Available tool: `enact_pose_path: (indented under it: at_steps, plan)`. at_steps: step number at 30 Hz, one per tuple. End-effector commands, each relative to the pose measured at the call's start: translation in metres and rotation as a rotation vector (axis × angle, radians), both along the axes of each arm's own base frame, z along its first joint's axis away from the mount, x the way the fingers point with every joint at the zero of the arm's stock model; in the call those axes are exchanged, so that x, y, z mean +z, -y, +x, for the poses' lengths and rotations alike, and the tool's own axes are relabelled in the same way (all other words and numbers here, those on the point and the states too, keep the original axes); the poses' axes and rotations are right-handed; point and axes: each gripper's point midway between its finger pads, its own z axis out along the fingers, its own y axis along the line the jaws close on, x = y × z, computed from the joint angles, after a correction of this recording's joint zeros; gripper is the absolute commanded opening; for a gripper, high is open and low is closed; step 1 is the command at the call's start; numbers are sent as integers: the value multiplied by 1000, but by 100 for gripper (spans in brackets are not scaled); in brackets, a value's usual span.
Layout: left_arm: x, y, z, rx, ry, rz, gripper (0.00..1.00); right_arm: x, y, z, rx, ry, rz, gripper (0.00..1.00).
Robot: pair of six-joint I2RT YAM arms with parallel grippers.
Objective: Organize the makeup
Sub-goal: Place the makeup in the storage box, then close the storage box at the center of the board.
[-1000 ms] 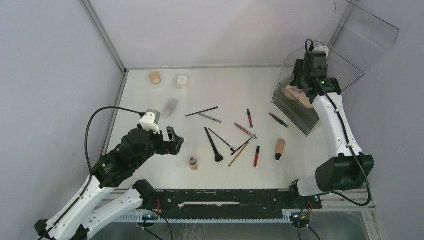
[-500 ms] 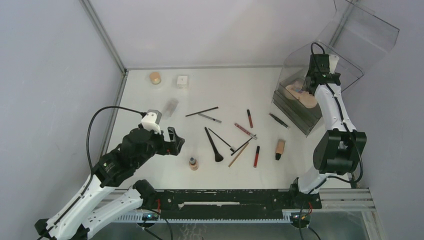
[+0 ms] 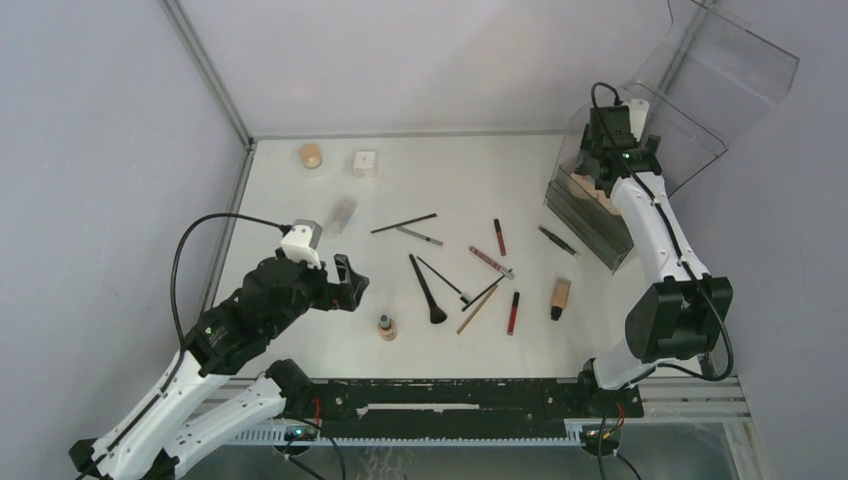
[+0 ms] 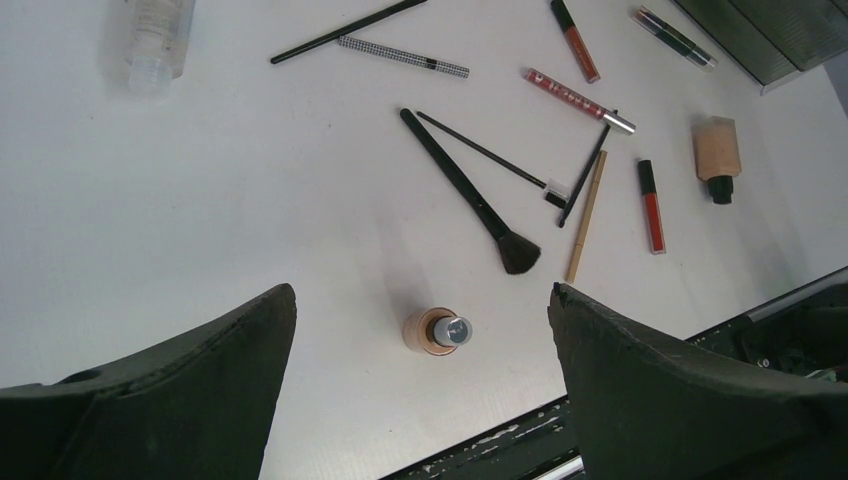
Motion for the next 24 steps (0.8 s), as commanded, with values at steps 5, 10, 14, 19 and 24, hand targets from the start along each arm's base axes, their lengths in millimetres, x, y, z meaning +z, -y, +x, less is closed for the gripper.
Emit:
enact_pose_path:
  at_steps: [5,10,14,19,24]
  plan:
    - [3,0,-1,-5,24,-28,100,42,-94,-4,325,138,126,92]
    - [4,0,-2,-5,31,-41,100,53,-148,-41,514,173,254,87]
    - [4,2,-2,-11,40,-54,100,35,-182,-83,643,152,365,83]
    - [1,9,-1,-33,42,-72,100,-23,-204,-139,716,-4,420,82]
    - [1,15,2,-50,38,-78,100,-68,-190,-173,629,-112,386,80]
